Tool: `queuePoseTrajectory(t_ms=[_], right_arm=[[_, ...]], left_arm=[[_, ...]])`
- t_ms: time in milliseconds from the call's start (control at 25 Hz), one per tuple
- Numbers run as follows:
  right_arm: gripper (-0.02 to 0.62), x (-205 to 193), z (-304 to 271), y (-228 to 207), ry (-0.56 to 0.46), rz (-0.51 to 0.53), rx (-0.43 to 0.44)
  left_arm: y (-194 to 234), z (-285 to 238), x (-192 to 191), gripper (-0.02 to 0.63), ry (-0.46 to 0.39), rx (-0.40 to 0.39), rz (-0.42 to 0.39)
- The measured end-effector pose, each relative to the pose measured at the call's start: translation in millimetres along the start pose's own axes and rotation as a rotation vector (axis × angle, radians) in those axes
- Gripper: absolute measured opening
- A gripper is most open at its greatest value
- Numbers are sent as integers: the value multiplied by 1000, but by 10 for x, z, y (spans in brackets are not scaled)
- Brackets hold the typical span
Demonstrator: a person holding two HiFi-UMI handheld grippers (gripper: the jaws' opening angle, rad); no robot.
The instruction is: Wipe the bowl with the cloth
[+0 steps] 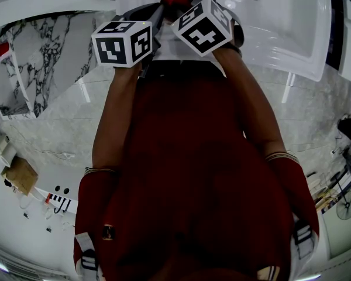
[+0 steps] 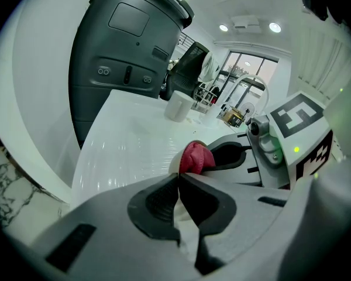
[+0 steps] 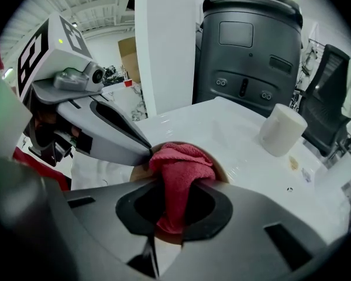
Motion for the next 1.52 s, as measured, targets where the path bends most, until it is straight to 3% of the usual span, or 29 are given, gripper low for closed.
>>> queuePoseTrajectory(t_ms=[880,1520], right_arm=[[51,-125,32,29,62,24,24],[51,-51,-45,96,53,26,59]], left_arm=[[3,-7,-3,14,-4,1,6],[-3,-4,-11,14,2,3,9]])
Point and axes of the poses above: the fingertips, and each gripper's own axes: z backward along the fingers, y to its left, x out of its top, the point moved 9 cm from there along z, backward along the fingers, and after that the axes turned 6 degrees about z, right-handed, at the moved point
